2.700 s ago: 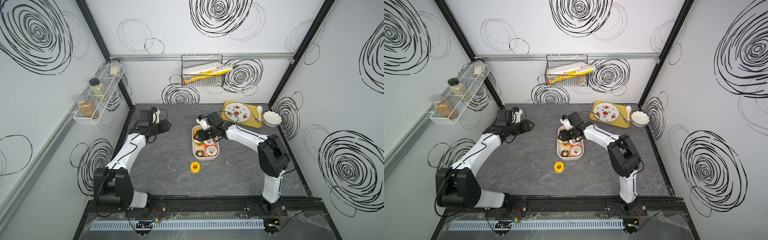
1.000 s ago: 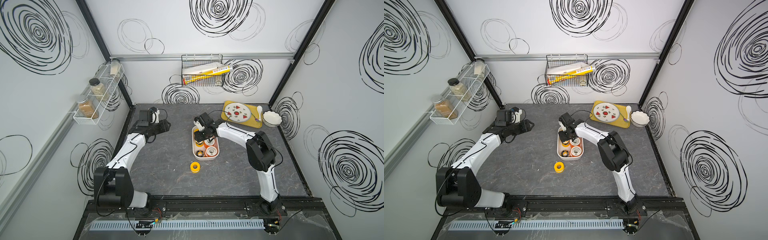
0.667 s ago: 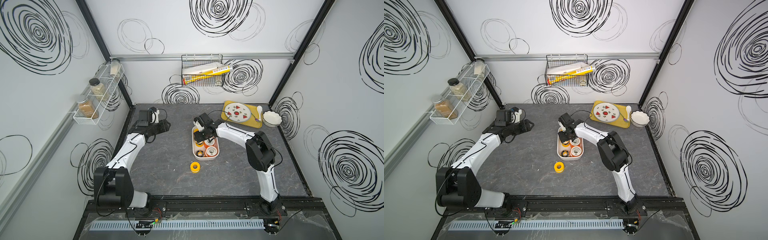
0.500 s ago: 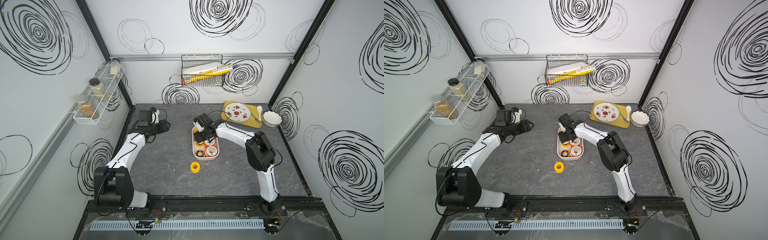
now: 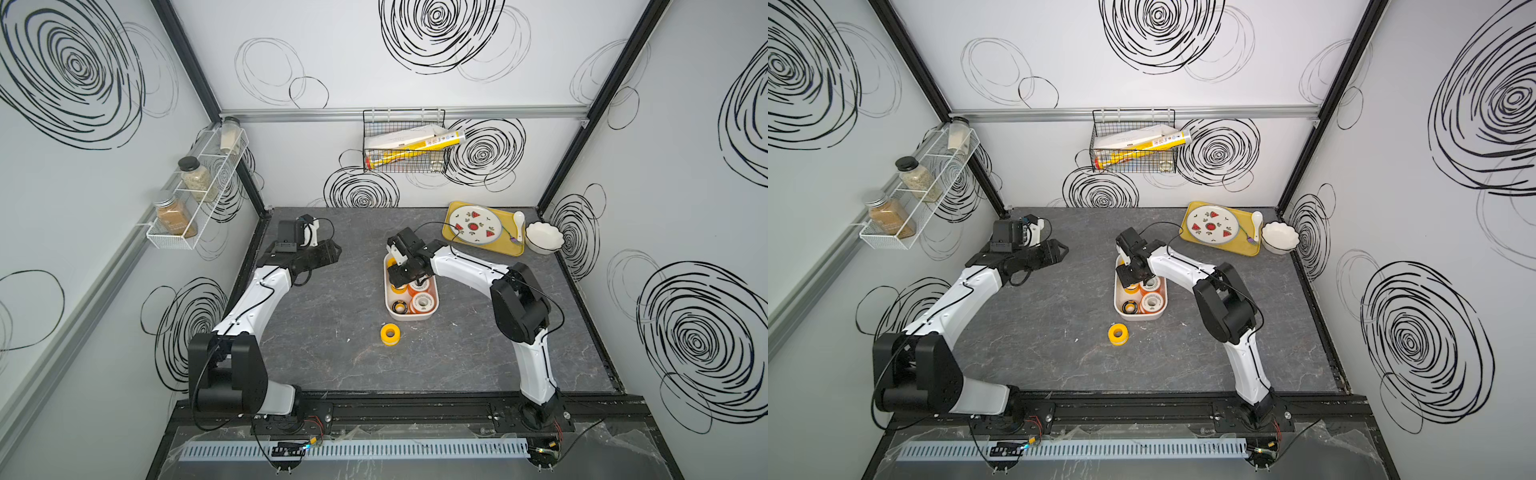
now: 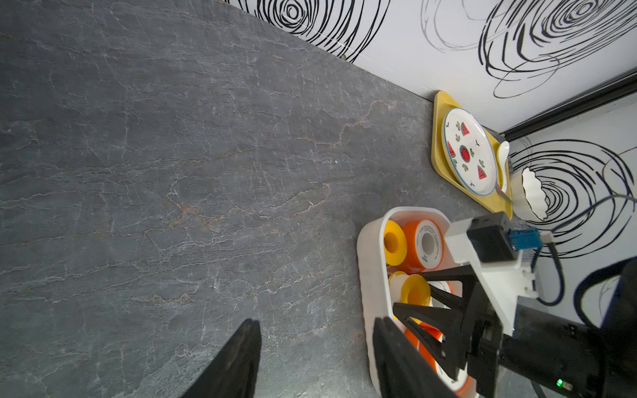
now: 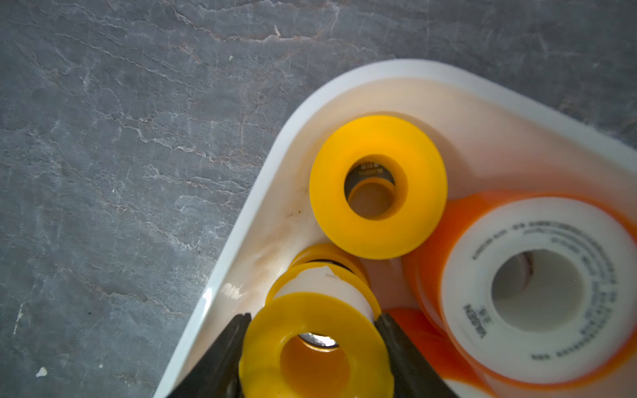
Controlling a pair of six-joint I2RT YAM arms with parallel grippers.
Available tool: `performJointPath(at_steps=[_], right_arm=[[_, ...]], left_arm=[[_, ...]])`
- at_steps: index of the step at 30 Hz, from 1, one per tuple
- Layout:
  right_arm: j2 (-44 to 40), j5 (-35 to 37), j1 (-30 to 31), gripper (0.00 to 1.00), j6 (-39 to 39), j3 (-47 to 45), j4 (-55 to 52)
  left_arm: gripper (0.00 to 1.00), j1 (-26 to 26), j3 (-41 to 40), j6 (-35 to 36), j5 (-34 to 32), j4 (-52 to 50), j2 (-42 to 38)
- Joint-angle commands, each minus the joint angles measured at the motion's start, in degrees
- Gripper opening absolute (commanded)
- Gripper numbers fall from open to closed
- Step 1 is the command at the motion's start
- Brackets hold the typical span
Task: Put the sealing tape into the storage box
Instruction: Place the sealing tape in the storage box.
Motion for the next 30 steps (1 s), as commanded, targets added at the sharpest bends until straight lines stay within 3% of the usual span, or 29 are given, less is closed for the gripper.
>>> performJointPath(at_steps=[1,30], right_arm=[[-0.30,0.82,0.46,0.61,-0.40,1.32,-1.65],[-1.27,-0.20,1.26,0.60,-1.72,1.57,-2.45]], left_arm=[[0.59,0.85,0.61,-0.29,0.96,1.10,0.51],[0.59,1.34,0.61,-0.39,1.93,1.20,0.92]])
